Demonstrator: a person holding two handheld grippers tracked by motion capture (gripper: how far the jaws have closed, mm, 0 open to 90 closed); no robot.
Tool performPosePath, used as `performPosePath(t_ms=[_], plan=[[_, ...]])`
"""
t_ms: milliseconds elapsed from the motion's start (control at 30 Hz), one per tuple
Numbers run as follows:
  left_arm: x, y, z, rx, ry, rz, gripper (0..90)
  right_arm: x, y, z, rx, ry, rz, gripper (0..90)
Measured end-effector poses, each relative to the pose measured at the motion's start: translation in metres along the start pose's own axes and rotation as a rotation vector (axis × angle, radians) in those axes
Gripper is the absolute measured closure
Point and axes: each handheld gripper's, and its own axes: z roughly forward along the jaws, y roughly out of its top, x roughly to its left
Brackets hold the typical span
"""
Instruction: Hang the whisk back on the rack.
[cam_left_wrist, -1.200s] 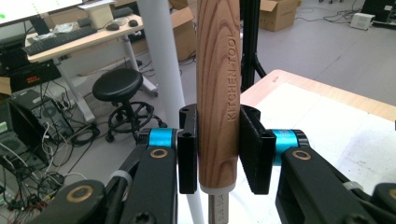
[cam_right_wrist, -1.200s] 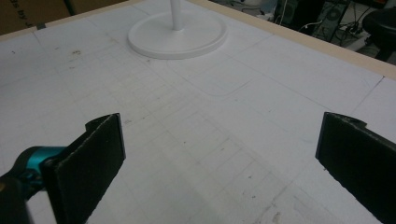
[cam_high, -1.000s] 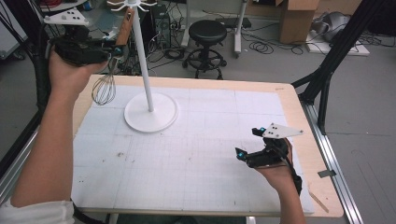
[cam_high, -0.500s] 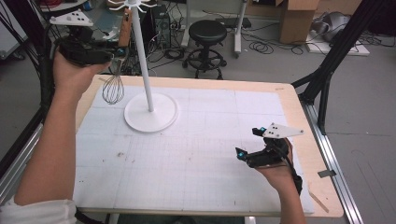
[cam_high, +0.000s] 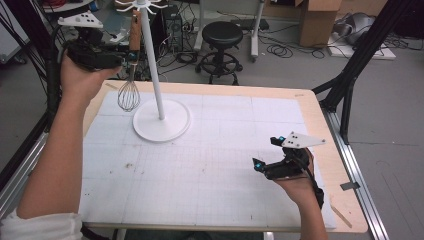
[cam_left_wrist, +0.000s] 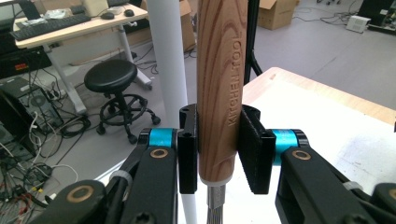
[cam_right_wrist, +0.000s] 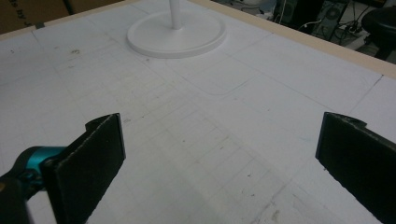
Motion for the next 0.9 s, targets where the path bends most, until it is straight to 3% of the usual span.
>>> performPosePath(t_ms=[300, 433, 900], plan=[[-0.008, 0.003, 0.005, 0.04, 0.022, 0.024, 67.5, 0.0, 0.0, -0.001, -0.003, 0.004, -0.002, 0.3], [-0.012, 0.003, 0.006, 0.067, 0.069, 0.051, 60.7, 0.0, 0.0, -0.002, -0.005, 0.001, -0.003, 0.3], [-0.031, 0.006, -0.003, 0.034, 0.008, 0.071, 49.7, 0.001, 0.0, 0.0, 0.001, 0.008, -0.001, 0.3]])
